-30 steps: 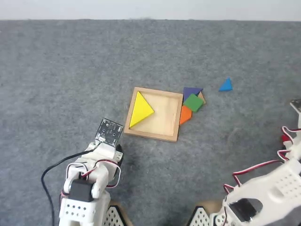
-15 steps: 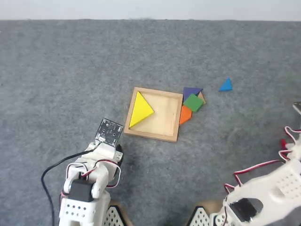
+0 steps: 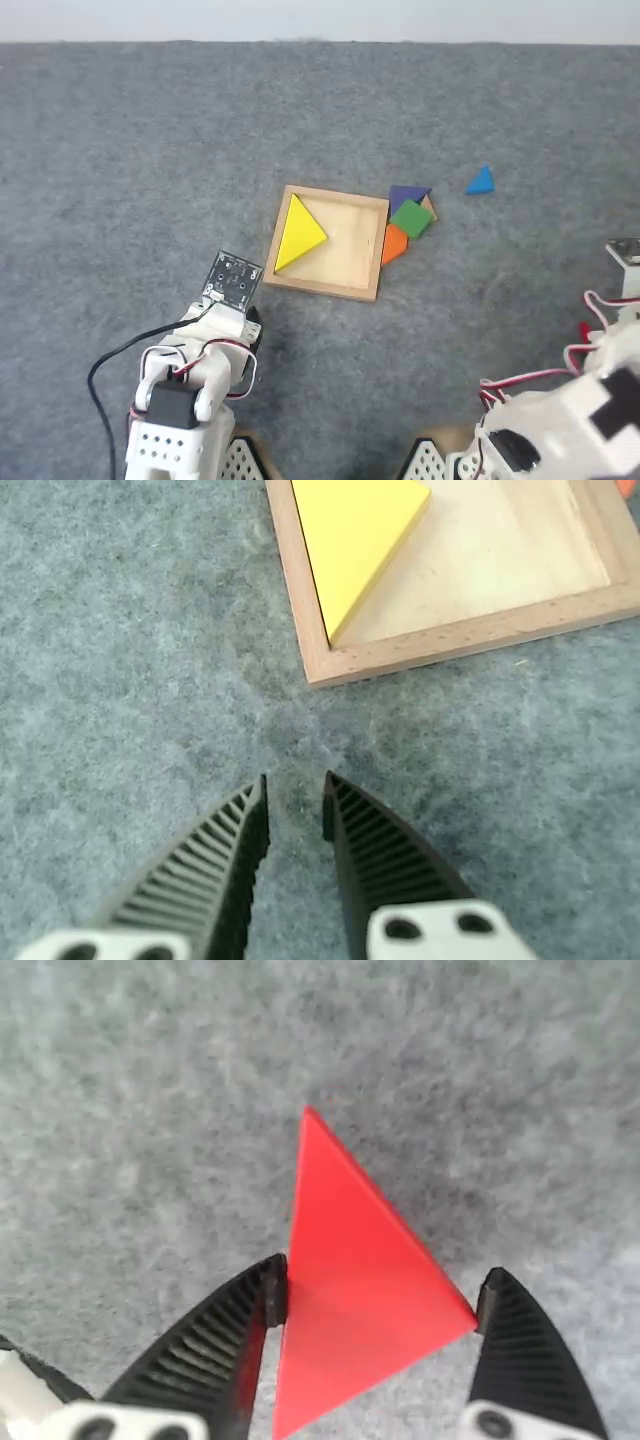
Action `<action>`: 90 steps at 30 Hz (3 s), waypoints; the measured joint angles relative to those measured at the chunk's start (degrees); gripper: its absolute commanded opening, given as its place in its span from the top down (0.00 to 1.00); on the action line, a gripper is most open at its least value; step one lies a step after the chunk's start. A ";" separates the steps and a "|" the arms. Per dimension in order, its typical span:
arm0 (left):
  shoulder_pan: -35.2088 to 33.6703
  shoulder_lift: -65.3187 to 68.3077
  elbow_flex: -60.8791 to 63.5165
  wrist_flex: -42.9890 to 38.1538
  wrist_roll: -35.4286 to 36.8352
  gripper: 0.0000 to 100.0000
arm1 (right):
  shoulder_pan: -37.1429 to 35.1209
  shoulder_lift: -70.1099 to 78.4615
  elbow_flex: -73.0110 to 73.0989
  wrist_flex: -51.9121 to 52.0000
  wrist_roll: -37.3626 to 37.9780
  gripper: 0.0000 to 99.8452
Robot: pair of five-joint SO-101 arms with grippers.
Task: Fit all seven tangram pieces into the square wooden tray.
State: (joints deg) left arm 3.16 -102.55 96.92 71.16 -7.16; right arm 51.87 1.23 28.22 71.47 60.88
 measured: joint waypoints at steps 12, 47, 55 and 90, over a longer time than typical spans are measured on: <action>0.00 0.00 0.00 0.00 0.00 0.91 | -16.00 -18.20 1.85 5.10 -11.87 0.75; 0.00 0.00 0.00 0.00 0.00 0.91 | -63.12 8.70 -33.85 13.27 -44.48 0.72; 0.00 0.00 0.00 0.00 0.00 0.91 | -61.71 -3.08 -3.52 -1.32 -41.85 0.67; 0.00 0.00 0.00 0.00 0.00 0.91 | -56.09 8.35 -0.62 -15.47 -40.00 0.70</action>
State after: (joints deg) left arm 3.16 -102.55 96.92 71.16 -7.16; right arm -4.22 9.58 27.60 56.00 20.88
